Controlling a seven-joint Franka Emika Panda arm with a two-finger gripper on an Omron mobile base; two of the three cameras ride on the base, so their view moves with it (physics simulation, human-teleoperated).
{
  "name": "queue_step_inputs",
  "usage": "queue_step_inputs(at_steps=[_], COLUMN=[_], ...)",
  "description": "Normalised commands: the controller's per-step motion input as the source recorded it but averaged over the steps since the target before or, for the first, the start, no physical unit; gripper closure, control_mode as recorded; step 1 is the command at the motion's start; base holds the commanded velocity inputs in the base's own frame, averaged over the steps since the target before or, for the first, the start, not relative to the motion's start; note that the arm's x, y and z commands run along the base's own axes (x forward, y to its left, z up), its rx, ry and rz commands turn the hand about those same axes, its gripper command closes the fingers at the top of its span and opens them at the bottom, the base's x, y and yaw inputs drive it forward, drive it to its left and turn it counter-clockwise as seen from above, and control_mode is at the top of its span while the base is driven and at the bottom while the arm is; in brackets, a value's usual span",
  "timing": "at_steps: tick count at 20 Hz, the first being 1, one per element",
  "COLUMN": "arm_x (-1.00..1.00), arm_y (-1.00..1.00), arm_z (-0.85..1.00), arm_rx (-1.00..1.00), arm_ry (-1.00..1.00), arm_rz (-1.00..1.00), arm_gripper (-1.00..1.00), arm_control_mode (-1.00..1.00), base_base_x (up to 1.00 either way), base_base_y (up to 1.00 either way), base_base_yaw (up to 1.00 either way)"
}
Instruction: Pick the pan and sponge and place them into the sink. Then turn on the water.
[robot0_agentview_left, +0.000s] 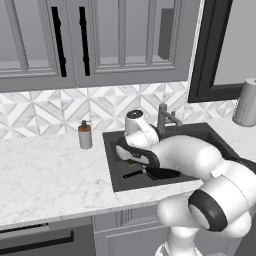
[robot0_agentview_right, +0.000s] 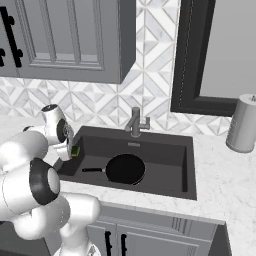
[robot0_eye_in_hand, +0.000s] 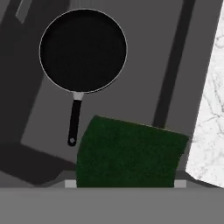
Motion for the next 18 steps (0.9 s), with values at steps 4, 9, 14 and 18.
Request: queue_step_inputs(at_steps=[4, 9, 14, 18], arm_x=[-0.03, 0.13, 0.43, 0.49], arm_y=[-0.99, -0.54, -0.08, -0.17], arm_z=[0.43, -0.21, -0.37, -0.01], arm_rx=[0.09, -0.11, -0.22, -0.07], arm_ry=[0.16, 0.13, 0.02, 0.00], arm_rz=[-0.28, -0.21, -0.13, -0.08], arm_gripper=[1.00, 1.00, 1.00, 1.00], arm_control_mode=[-1.00, -1.00, -1.00, -1.00], base_base_x=[0.00, 0.00, 0.00, 0.00], base_base_y=[0.00, 0.00, 0.00, 0.00], base_base_yaw=[0.00, 0.00, 0.00, 0.00])
